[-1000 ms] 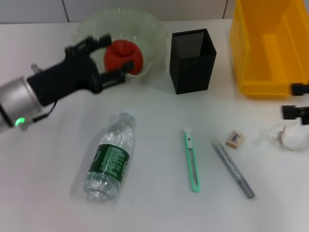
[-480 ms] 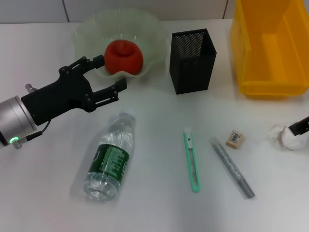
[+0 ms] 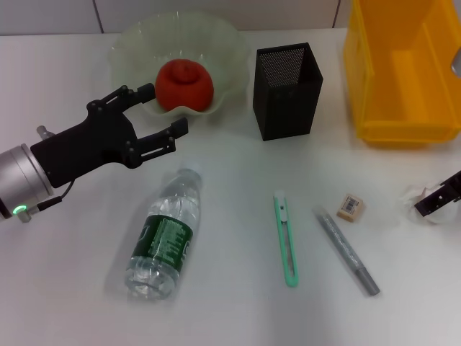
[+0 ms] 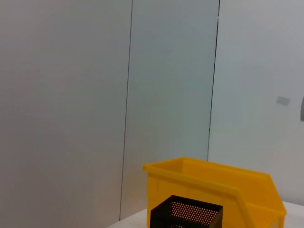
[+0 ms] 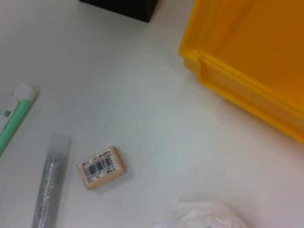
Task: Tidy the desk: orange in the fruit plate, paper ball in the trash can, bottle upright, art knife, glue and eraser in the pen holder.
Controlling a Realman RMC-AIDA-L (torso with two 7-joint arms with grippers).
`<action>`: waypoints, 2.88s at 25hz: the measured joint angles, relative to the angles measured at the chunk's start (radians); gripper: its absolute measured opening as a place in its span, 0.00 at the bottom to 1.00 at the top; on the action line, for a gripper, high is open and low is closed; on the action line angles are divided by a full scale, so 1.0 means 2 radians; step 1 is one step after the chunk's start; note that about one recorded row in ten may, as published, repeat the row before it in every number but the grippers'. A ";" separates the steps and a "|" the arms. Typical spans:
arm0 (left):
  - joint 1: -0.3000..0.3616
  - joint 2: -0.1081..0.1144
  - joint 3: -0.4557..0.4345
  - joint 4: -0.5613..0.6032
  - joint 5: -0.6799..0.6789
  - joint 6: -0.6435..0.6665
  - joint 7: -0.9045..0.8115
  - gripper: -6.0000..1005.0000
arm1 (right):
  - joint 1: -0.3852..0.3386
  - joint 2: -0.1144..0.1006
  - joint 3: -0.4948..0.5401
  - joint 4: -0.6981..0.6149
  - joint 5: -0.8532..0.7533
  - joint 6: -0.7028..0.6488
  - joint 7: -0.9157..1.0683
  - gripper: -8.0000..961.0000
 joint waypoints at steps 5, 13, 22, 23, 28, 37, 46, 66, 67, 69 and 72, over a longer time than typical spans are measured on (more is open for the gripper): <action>0.000 0.000 0.000 0.001 0.000 0.000 0.001 0.83 | 0.009 0.000 -0.003 0.029 0.000 0.016 0.000 0.85; 0.004 0.000 0.000 0.003 -0.002 0.000 0.002 0.82 | 0.014 0.001 -0.002 0.013 0.003 0.005 -0.001 0.66; 0.005 0.000 0.000 0.005 -0.003 0.001 0.003 0.81 | 0.019 -0.003 0.048 -0.195 0.022 -0.041 0.034 0.61; 0.005 0.000 0.000 0.005 -0.003 0.000 0.003 0.81 | 0.023 -0.004 0.054 -0.207 0.022 -0.029 0.035 0.61; 0.005 0.000 -0.001 0.005 -0.003 0.002 0.006 0.80 | 0.043 -0.013 0.059 -0.144 0.021 0.080 0.031 0.63; 0.004 0.001 0.009 0.015 0.000 0.010 -0.020 0.79 | 0.092 -0.019 0.057 0.049 -0.002 0.203 0.018 0.67; 0.052 -0.003 0.115 0.174 -0.003 -0.020 -0.191 0.78 | -0.012 0.000 0.033 -0.111 0.096 0.196 0.006 0.87; 0.126 -0.003 0.471 0.625 0.483 -0.179 -0.973 0.76 | -0.298 0.001 -0.021 0.098 0.619 0.038 -0.631 0.87; 0.117 -0.004 0.473 0.614 0.488 -0.177 -0.980 0.76 | -0.294 0.001 -0.015 0.118 0.619 0.033 -0.647 0.87; 0.102 -0.004 0.473 0.592 0.489 -0.178 -0.983 0.75 | -0.284 0.001 -0.005 0.156 0.620 0.024 -0.666 0.87; 0.082 -0.005 0.474 0.561 0.487 -0.188 -0.983 0.75 | -0.273 0.001 0.005 0.194 0.621 0.021 -0.682 0.87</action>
